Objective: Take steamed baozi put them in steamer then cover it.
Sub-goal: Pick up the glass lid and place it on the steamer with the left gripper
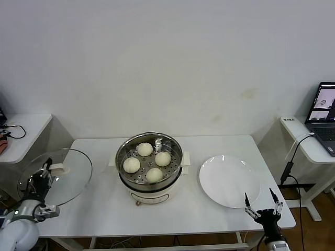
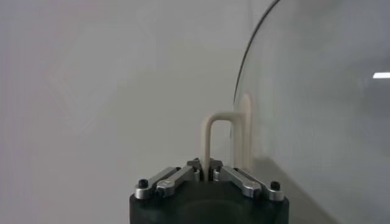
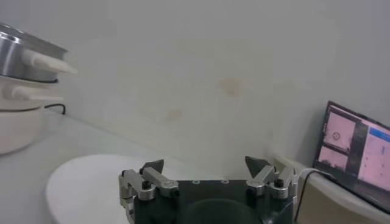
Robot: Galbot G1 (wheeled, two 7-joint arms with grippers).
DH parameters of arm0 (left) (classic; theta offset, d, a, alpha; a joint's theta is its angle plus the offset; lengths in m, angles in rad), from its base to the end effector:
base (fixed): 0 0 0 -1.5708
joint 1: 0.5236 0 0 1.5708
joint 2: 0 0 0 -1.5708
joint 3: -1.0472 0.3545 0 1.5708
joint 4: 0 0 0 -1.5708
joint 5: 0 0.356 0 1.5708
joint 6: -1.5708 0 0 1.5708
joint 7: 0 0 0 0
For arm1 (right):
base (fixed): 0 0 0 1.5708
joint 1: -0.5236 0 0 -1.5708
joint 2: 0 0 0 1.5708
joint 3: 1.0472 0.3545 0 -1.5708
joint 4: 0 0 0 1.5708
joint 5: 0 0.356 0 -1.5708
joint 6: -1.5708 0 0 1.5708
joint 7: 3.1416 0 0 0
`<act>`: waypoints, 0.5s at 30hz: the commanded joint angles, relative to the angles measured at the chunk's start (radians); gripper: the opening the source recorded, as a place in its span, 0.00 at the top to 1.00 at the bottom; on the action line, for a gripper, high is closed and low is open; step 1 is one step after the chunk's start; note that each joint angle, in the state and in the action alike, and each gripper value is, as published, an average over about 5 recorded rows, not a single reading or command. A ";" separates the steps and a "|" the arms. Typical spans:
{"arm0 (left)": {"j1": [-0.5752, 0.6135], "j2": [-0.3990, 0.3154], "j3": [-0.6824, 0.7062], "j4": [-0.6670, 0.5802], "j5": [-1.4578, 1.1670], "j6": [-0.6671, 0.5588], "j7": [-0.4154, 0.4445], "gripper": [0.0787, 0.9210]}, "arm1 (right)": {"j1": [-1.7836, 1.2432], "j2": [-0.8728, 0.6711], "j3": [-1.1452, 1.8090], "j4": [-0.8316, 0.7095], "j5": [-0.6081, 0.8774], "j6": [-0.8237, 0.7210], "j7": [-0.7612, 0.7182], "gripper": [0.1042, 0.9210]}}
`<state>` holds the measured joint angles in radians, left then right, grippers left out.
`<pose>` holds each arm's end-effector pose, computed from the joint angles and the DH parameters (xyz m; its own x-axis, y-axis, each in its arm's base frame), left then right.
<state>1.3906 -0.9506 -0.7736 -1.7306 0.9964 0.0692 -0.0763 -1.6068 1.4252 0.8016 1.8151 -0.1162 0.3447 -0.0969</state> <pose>0.2561 0.2439 -0.2953 -0.9857 -0.1679 -0.0157 0.0001 -0.0933 0.9956 0.1478 -0.1327 -0.3897 -0.9996 0.0188 -0.0209 0.0252 0.9272 -0.3736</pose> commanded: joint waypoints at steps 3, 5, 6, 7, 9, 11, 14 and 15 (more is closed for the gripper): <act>0.012 0.046 0.089 -0.340 -0.139 0.220 0.140 0.92 | 0.008 0.006 -0.020 -0.004 -0.029 0.005 0.002 0.12; -0.042 0.051 0.161 -0.345 -0.137 0.244 0.145 0.92 | 0.008 0.011 -0.022 -0.004 -0.045 0.008 0.003 0.12; -0.070 0.052 0.195 -0.345 -0.132 0.252 0.146 0.92 | 0.008 0.014 -0.022 -0.003 -0.052 0.009 0.004 0.12; -0.101 0.051 0.233 -0.342 -0.126 0.262 0.148 0.92 | 0.007 0.017 -0.022 -0.003 -0.056 0.009 0.004 0.12; -0.160 0.045 0.305 -0.333 -0.107 0.280 0.153 0.92 | 0.006 0.024 -0.022 -0.003 -0.064 0.009 0.005 0.12; -0.213 0.032 0.374 -0.318 -0.078 0.299 0.167 0.92 | 0.004 0.031 -0.023 -0.004 -0.074 0.010 0.007 0.12; -0.280 0.001 0.454 -0.297 -0.022 0.325 0.205 0.92 | 0.003 0.040 -0.026 -0.007 -0.094 0.014 0.011 0.12; -0.298 -0.010 0.476 -0.291 -0.002 0.332 0.220 0.92 | 0.003 0.043 -0.027 -0.008 -0.100 0.015 0.012 0.12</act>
<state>1.2947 -0.9239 -0.5832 -1.9741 0.9215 0.2836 0.0526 -1.6046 1.4541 0.7792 1.8099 -0.1729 0.3565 -0.0889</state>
